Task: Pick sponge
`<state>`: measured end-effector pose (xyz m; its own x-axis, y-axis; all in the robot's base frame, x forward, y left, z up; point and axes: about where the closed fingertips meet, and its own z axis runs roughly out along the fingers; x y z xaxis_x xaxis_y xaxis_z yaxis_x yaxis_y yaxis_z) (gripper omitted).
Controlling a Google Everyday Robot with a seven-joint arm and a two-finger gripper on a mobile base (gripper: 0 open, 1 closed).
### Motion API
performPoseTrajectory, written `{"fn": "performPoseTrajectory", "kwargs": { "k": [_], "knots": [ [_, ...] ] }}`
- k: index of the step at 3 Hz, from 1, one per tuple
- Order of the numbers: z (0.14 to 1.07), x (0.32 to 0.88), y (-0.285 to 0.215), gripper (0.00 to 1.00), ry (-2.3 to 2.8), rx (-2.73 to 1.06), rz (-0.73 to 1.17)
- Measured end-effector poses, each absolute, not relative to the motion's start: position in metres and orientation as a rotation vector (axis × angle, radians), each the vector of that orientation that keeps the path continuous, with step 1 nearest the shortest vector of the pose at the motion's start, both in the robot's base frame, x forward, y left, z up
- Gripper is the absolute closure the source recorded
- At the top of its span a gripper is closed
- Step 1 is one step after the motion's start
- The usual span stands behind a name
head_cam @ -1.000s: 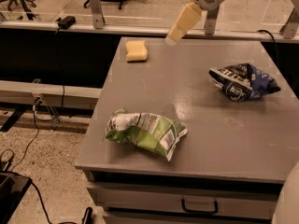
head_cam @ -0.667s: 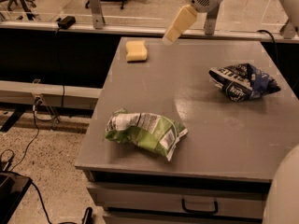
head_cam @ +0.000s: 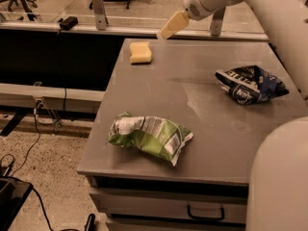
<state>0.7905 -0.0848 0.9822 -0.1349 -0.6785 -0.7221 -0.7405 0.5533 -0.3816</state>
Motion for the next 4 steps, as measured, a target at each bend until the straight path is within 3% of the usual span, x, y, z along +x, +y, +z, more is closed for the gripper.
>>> {"fn": "performPoseTrajectory", "kwargs": {
  "k": [2,4],
  "knots": [
    [0.922,0.838,-0.057,0.00,1.916,-1.010,0.171],
    [0.873,0.843,-0.031,0.00,1.985,-0.911,0.307]
  ]
}}
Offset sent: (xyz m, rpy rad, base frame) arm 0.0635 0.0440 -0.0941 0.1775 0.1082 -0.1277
